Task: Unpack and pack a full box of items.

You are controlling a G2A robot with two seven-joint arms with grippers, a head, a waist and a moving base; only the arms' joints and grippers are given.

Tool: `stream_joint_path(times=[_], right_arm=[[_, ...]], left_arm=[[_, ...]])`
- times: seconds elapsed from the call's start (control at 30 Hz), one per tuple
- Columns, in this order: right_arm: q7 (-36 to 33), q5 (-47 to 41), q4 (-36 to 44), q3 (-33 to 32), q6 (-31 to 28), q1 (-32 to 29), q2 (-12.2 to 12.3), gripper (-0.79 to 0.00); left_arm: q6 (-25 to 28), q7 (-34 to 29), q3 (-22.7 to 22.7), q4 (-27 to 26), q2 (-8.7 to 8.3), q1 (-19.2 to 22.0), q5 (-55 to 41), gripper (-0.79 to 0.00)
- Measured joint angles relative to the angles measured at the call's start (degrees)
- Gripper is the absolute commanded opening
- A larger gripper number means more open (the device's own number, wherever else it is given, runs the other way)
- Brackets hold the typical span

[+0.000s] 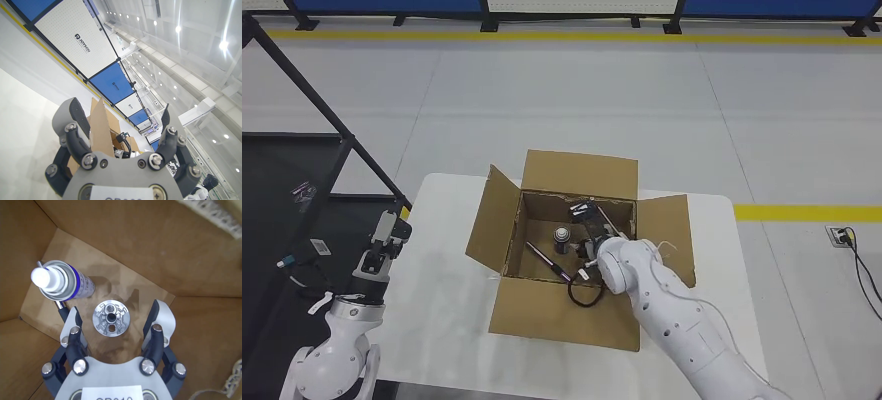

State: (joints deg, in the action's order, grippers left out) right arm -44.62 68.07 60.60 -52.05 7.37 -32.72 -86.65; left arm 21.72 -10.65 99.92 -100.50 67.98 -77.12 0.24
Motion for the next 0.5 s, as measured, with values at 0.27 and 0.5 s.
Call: stream_joint_path(times=[0.27, 0.5], right_arm=[[0.3, 2.3, 26.9, -11.3, -3.7, -14.2, 3.9, 0.0], [5.6, -1.5, 47.0, -20.2, -8.3, -28.1, 5.7, 0.0]], left_arm=[[-1.7, -6.3, -1.8, -0.3, -0.31, 0.5, 1.7, 0.0], [-2.6, -14.2, -6.2, -0.3, -0.7, 2.9, 7.2, 0.0]])
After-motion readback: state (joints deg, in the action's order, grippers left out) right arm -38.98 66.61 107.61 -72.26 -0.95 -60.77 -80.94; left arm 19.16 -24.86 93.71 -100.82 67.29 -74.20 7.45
